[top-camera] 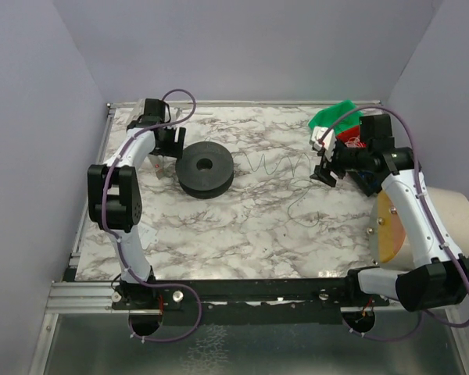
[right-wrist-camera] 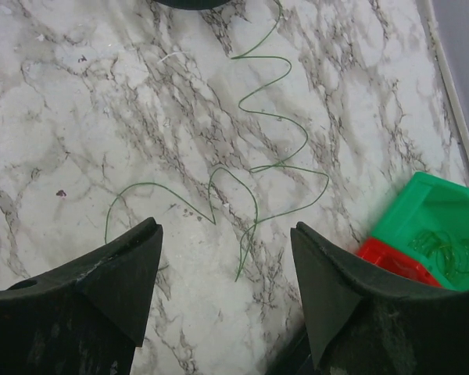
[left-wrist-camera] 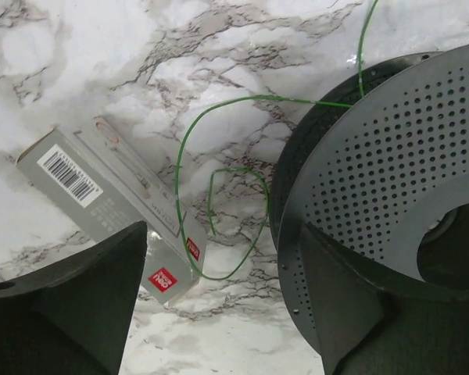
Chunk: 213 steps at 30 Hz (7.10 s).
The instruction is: Wrap the cables
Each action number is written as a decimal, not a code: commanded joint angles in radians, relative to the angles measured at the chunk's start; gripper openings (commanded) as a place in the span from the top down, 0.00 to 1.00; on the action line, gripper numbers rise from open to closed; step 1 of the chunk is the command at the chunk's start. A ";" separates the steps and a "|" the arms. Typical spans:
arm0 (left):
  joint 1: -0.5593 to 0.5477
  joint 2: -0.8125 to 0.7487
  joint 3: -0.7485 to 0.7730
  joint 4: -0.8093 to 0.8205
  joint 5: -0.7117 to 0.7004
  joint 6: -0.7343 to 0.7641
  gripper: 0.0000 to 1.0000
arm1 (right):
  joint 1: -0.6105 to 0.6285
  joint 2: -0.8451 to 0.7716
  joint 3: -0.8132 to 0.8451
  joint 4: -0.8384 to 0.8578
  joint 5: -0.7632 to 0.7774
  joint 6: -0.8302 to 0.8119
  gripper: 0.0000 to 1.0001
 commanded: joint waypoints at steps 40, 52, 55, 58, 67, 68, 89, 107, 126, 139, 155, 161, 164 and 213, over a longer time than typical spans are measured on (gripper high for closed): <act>0.007 0.132 0.551 -0.163 0.325 -0.218 1.00 | 0.045 0.099 0.067 0.128 -0.213 -0.034 0.27; -0.154 0.127 0.445 0.186 0.757 -0.653 1.00 | 0.226 0.183 0.119 0.239 -0.124 -0.076 0.27; -0.227 0.146 0.408 0.226 0.801 -0.687 1.00 | 0.260 0.196 0.097 0.266 -0.089 -0.112 0.26; -0.283 0.165 0.359 0.284 0.833 -0.744 1.00 | 0.279 0.198 0.046 0.270 -0.069 -0.219 0.25; -0.354 0.177 0.280 0.427 0.883 -0.838 1.00 | 0.326 0.171 -0.195 0.459 0.086 -0.334 0.25; -0.357 0.174 0.278 0.428 0.883 -0.838 1.00 | 0.326 0.166 -0.214 0.483 0.098 -0.325 0.26; -0.374 0.159 0.237 0.490 0.912 -0.872 1.00 | 0.327 0.158 -0.321 0.716 0.225 -0.213 0.91; -0.138 0.074 0.404 0.196 0.737 -0.556 0.01 | 0.194 0.198 -0.122 0.499 -0.224 0.150 1.00; -0.332 -0.462 -0.382 0.111 0.038 0.340 0.01 | -0.215 0.247 -0.264 1.384 -0.590 1.370 1.00; -0.660 -0.489 -0.611 0.306 -0.452 0.402 0.01 | -0.222 0.259 -0.238 1.295 -0.583 1.296 1.00; -0.731 -0.406 -0.725 0.559 -0.745 0.414 0.13 | -0.222 0.264 -0.266 1.307 -0.648 1.287 1.00; -0.731 -0.361 -0.773 0.631 -0.750 0.439 0.15 | -0.221 0.268 -0.266 1.306 -0.654 1.288 1.00; -0.731 -0.331 -0.802 0.693 -0.785 0.460 0.25 | -0.221 0.273 -0.272 1.339 -0.664 1.323 1.00; -0.694 -0.359 -0.278 0.148 -0.072 0.403 1.00 | 0.110 0.555 0.254 0.148 -0.316 0.467 1.00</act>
